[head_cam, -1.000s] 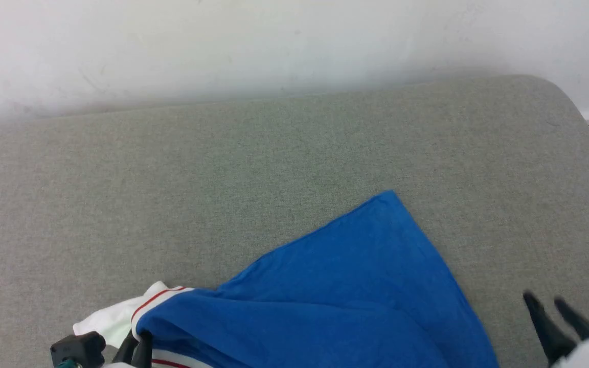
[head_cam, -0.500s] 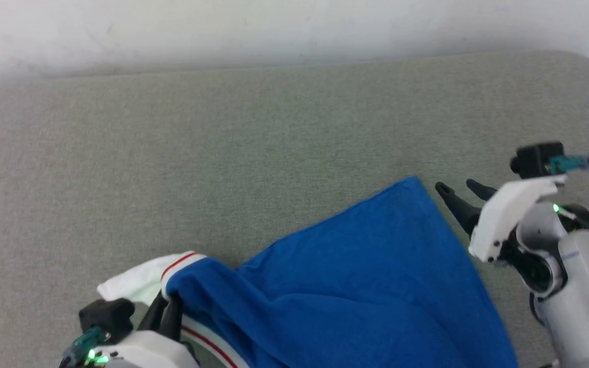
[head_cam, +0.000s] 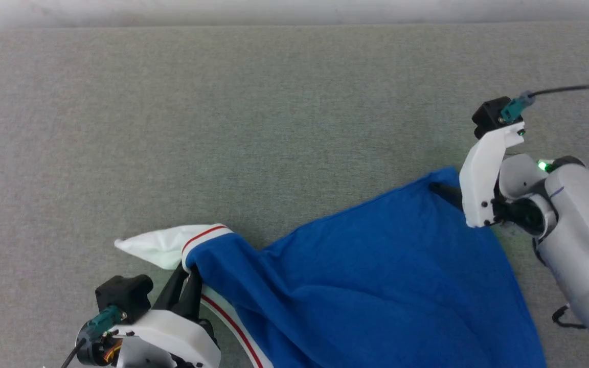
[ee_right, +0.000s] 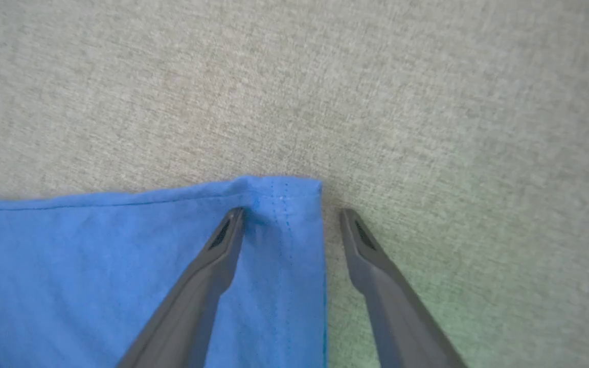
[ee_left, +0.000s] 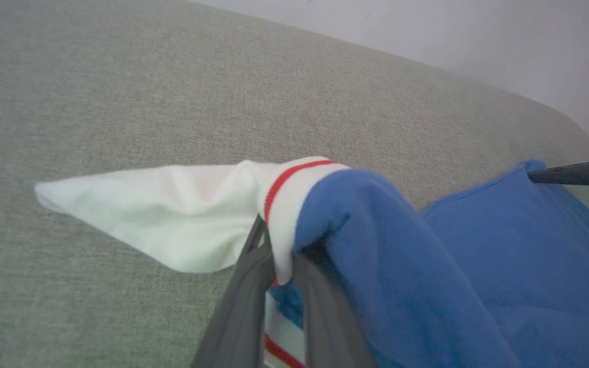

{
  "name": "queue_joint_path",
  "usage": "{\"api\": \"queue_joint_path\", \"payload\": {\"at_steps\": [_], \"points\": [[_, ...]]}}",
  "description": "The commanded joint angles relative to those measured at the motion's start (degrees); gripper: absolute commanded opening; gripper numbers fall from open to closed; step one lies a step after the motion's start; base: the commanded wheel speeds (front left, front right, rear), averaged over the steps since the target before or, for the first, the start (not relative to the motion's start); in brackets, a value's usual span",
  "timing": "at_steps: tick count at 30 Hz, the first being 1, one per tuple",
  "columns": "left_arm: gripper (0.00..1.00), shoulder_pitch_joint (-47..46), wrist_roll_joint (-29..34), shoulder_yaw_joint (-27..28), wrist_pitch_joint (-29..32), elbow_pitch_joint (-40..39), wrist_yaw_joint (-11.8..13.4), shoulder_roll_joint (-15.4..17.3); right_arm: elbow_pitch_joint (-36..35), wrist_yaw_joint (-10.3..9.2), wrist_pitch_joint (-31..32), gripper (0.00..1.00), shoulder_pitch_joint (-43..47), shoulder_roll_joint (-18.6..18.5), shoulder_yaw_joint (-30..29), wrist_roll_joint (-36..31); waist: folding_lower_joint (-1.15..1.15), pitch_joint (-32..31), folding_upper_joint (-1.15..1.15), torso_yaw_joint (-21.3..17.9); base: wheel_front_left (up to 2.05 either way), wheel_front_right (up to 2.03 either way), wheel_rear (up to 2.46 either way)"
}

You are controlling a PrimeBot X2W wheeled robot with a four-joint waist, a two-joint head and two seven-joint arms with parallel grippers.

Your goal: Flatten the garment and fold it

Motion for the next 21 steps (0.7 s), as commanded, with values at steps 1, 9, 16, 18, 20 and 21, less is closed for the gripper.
{"api": "queue_joint_path", "payload": {"at_steps": [1,9,16,18,20,21], "points": [[0.0,-0.9,0.2,-0.1,-0.4,0.3,-0.3,-0.2,3.4,-0.03,3.6,0.61,3.9,1.1,3.1,1.1,0.01,0.7,0.0,0.8,0.0,0.0,0.0],[0.0,-0.7,-0.5,0.7,-1.1,1.7,-0.3,0.0,2.7,-0.03,6.6,0.0,3.6,-0.2,7.3,6.9,0.01,-1.1,0.0,0.6,0.0,0.0,0.0],[0.0,-4.0,0.9,3.6,-0.9,0.6,0.0,4.2,-4.9,-0.03,-8.7,0.0,1.0,-3.8,6.4,6.4,0.01,-6.3,0.0,-0.9,0.0,0.0,0.0],[0.0,-6.1,1.3,4.6,-0.1,-0.2,-0.3,5.6,-7.1,-0.03,-11.3,0.0,0.9,-4.8,5.8,6.4,0.01,-8.1,0.0,-1.4,0.0,0.0,0.0],[0.0,-9.0,1.4,5.4,0.7,-0.8,-0.7,6.7,-9.4,-0.03,-13.6,0.0,0.5,-5.9,4.7,6.0,0.01,-9.6,0.0,-2.0,0.0,0.0,0.0],[0.0,-10.7,1.3,5.7,1.1,-1.0,-1.0,6.9,-10.4,-0.03,-14.7,0.0,0.4,-6.2,3.8,6.0,0.01,-10.3,0.0,-2.3,0.0,0.0,0.0]]}}
